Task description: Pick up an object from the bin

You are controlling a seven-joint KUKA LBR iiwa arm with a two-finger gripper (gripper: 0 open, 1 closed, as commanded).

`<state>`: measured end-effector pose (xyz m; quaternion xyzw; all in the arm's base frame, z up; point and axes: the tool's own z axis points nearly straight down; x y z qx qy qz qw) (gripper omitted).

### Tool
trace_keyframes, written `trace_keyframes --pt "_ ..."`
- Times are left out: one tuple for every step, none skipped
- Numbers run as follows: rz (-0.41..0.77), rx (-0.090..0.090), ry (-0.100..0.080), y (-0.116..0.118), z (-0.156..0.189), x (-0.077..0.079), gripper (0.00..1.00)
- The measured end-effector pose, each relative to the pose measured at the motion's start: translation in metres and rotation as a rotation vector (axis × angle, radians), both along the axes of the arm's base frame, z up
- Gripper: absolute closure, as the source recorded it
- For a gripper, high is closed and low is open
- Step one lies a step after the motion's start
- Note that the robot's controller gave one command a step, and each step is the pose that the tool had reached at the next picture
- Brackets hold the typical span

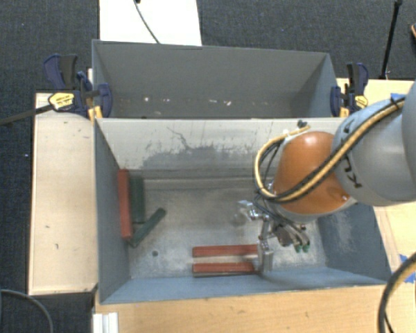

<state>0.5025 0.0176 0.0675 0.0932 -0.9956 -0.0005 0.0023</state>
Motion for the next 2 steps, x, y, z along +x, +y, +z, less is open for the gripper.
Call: trace_keyframes --pt "-0.001 0.0 -0.008 -0.001 0.004 0.002 1.0" --pt "0.216 0.0 -0.015 0.013 0.148 0.017 1.0"
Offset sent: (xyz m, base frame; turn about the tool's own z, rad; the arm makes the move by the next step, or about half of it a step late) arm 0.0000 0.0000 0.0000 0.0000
